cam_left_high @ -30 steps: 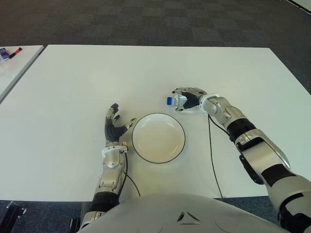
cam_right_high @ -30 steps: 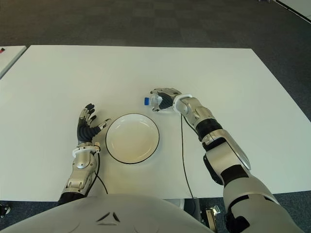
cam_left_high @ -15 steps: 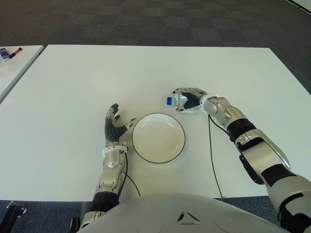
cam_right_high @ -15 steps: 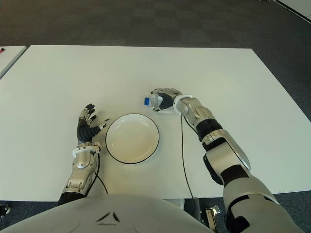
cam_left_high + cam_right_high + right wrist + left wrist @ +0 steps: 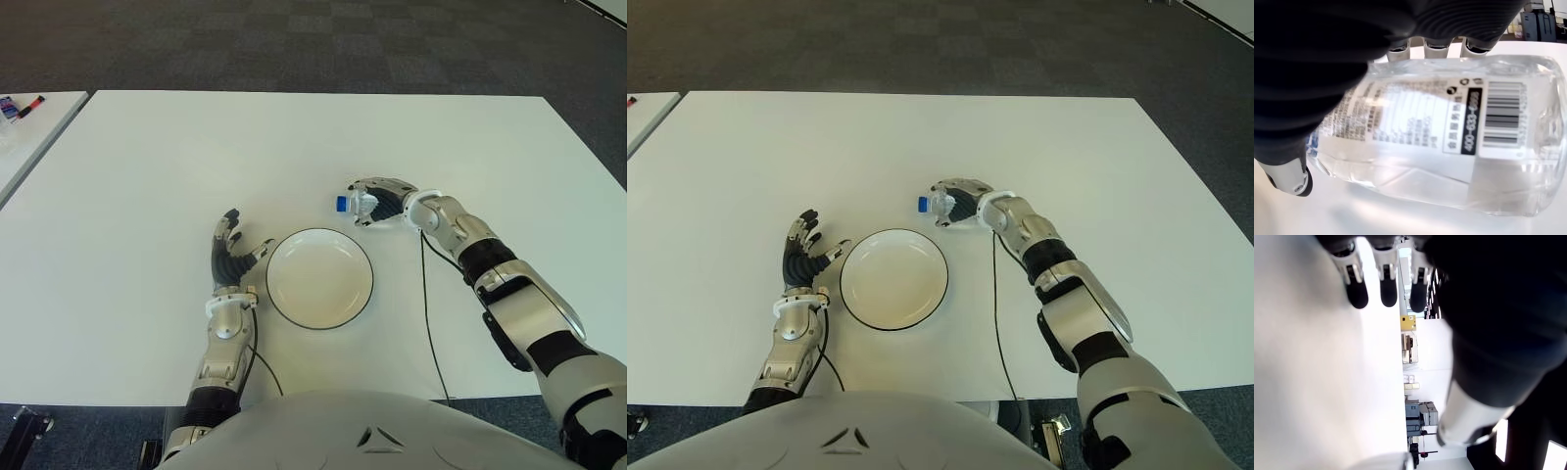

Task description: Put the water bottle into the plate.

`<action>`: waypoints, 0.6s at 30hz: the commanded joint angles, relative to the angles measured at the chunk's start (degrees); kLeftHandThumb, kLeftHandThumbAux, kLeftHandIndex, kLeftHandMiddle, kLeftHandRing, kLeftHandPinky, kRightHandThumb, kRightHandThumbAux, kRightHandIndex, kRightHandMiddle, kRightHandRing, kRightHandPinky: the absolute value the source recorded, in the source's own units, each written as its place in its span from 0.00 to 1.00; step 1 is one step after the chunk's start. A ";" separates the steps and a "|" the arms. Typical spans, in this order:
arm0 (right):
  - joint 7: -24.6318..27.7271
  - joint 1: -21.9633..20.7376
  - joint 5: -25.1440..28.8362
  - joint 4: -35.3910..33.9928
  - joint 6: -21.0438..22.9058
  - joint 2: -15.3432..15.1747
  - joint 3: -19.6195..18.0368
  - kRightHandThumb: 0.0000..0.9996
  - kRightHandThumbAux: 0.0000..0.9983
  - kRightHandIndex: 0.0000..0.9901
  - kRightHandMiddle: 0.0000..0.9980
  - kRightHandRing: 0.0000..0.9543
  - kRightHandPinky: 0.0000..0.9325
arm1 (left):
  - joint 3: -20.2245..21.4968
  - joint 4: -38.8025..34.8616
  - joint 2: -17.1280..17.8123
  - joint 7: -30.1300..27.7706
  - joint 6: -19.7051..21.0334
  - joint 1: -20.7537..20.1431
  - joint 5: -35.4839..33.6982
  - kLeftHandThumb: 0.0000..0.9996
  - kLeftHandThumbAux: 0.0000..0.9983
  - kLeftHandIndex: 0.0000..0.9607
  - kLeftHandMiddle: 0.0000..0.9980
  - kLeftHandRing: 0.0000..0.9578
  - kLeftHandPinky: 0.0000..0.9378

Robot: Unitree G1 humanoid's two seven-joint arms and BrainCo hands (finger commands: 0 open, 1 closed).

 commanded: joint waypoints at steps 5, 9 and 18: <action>0.75 -1.41 -1.83 1.38 1.10 -0.47 1.86 0.29 0.53 0.00 0.00 0.00 0.06 | -0.24 0.63 -1.81 -0.06 0.67 0.50 0.07 0.00 0.93 0.16 0.15 0.13 0.16; 0.82 -1.47 -2.12 1.27 1.33 -0.55 2.04 0.28 0.53 0.00 0.00 0.00 0.06 | -0.27 0.78 -1.70 -0.18 0.39 0.46 0.10 0.00 0.94 0.16 0.15 0.13 0.16; 0.32 -1.59 -2.90 1.19 1.37 -0.83 2.57 0.27 0.54 0.00 0.00 0.00 0.04 | -0.18 0.79 -1.52 -0.31 0.72 0.46 0.06 0.00 0.94 0.15 0.14 0.13 0.15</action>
